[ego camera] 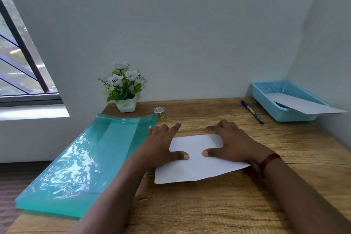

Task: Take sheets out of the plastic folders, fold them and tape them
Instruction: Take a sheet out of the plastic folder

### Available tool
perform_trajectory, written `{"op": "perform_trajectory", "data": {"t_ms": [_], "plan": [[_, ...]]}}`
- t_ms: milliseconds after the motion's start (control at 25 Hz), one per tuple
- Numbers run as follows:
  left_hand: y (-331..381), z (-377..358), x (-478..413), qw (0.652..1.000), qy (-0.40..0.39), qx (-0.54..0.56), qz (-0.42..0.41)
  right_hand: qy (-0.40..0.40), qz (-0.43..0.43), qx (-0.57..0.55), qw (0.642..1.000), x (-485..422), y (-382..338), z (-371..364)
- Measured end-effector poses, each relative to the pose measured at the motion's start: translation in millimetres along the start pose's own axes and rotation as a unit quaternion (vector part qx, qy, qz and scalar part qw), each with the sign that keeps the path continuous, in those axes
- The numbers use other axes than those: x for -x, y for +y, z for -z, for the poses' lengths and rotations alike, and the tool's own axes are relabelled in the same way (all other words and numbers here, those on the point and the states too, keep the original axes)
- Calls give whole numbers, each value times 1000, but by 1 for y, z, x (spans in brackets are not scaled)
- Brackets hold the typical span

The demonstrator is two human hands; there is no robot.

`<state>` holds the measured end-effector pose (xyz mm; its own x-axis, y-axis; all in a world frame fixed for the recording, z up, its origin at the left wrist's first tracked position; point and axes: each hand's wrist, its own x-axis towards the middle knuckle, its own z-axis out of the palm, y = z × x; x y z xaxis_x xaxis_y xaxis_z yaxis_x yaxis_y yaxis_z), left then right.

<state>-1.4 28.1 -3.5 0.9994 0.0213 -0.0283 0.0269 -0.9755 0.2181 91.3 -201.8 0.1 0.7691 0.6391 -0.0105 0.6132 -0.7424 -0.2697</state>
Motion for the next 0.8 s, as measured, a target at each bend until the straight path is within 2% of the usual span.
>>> {"op": "perform_trajectory", "data": {"t_ms": [200, 360, 480, 680, 800], "plan": [[-2, 1, -1, 999, -28, 16, 24, -15, 12, -15, 1000, 0, -2, 1], [4, 5, 4, 999, -10, 31, 16, -5, 25, -10, 1000, 2, -5, 3], [9, 10, 10, 998, 53, 36, 1, 46, 36, -17, 998, 3, -7, 4], [17, 12, 13, 976, 216, -34, 1, 248, 88, -27, 964, 1, -13, 6], [17, 11, 13, 960, 281, -17, -3, 269, 107, -26, 957, 3, -13, 8]]}}
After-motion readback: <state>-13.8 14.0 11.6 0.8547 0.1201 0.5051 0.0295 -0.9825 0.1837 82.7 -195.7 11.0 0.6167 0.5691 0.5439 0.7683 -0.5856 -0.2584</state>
